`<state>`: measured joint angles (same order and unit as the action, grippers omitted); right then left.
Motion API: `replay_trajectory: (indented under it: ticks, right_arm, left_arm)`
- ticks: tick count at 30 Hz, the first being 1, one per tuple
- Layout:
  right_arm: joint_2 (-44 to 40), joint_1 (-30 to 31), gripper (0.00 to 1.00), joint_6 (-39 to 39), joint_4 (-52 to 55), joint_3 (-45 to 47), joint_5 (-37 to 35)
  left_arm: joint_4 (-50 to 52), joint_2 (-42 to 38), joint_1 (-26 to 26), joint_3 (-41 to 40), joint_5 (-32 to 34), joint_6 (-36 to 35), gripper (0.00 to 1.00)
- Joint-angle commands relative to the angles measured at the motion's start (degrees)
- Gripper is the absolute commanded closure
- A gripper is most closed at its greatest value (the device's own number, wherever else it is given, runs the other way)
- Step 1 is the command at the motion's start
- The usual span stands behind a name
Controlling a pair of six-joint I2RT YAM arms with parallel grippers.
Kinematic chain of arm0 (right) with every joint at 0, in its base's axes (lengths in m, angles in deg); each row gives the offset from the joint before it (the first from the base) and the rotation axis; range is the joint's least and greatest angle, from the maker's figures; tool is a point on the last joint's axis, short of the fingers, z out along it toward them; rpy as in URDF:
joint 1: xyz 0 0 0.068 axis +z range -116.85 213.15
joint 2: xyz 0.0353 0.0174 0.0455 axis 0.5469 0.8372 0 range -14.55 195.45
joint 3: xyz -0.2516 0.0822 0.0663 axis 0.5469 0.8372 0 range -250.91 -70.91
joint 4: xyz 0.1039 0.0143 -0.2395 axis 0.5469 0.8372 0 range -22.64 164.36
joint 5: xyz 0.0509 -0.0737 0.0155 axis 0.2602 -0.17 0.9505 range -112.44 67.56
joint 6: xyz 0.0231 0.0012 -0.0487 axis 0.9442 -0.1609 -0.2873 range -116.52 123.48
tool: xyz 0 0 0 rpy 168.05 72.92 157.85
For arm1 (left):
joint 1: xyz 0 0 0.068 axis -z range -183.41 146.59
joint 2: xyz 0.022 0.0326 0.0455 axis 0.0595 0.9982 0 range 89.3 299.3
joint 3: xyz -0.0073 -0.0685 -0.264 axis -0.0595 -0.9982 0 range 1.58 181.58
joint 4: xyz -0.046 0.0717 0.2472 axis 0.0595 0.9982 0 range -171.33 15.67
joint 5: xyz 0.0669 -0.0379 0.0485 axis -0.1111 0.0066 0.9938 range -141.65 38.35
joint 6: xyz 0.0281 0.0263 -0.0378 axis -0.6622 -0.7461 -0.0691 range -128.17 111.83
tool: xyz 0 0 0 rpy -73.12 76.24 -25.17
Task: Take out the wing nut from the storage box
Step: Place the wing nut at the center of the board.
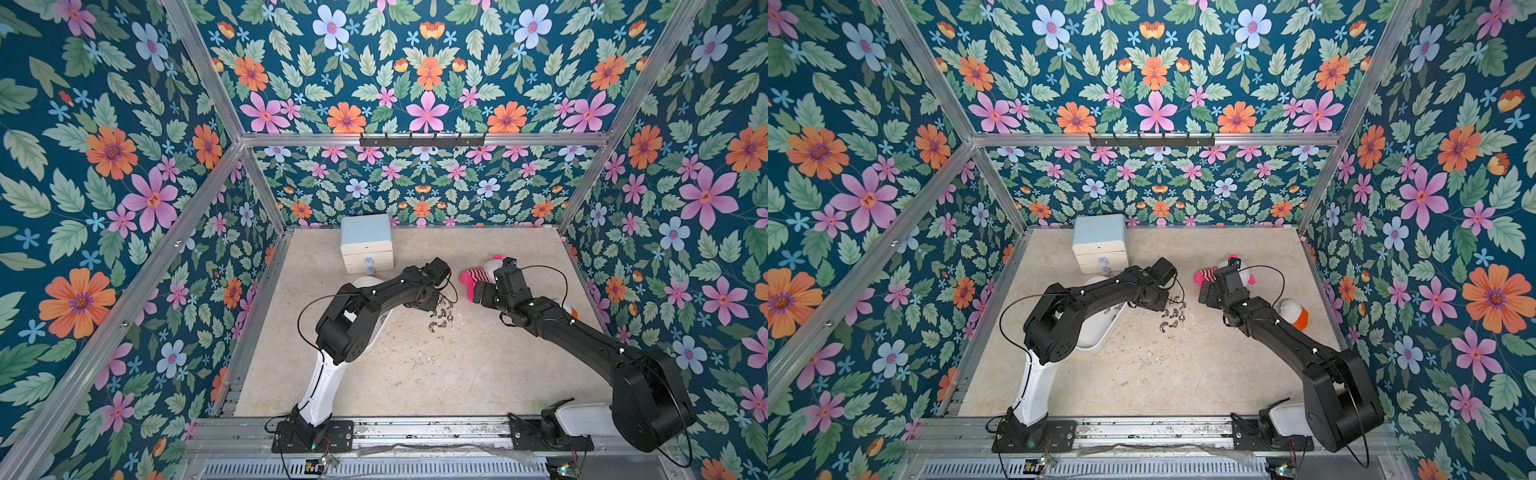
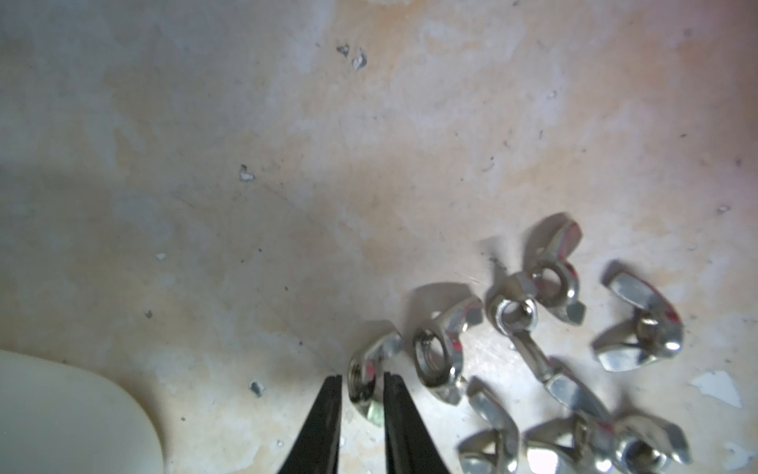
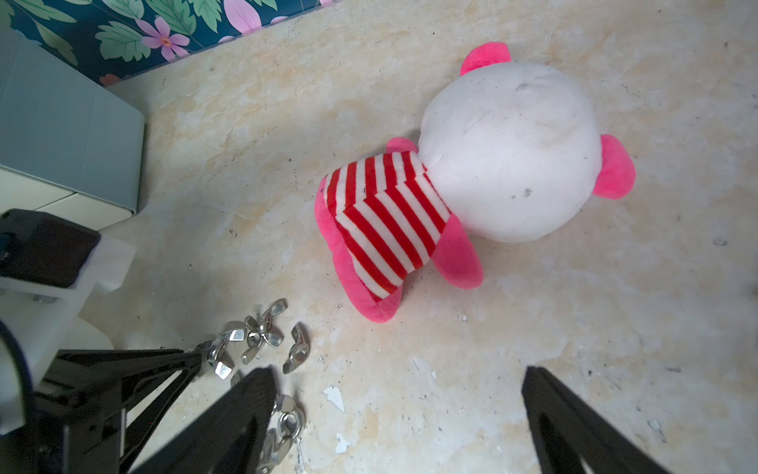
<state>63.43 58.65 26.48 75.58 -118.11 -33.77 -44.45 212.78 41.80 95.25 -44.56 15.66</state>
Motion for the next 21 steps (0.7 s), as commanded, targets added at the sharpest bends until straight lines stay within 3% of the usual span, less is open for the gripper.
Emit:
replay_trajectory:
  ticks: [1, 15, 21]
  right_arm:
    - [-0.1, 0.02, 0.01, 0.2, -1.05, -0.09, 0.08]
    - [0.16, 0.07, 0.01, 0.02, -0.98, -0.57, 0.38]
    - [0.85, 0.67, 0.01, -0.24, -0.19, -1.71, 0.39]
  left_arm:
    - [0.24, -0.12, -0.03, -0.02, -0.5, 0.25, 0.7]
    - [1.98, -9.7, -0.46, 1.9, 4.14, -0.32, 0.51]
    - [2.21, -17.09, -3.96, -2.21, 6.87, 0.52, 0.47]
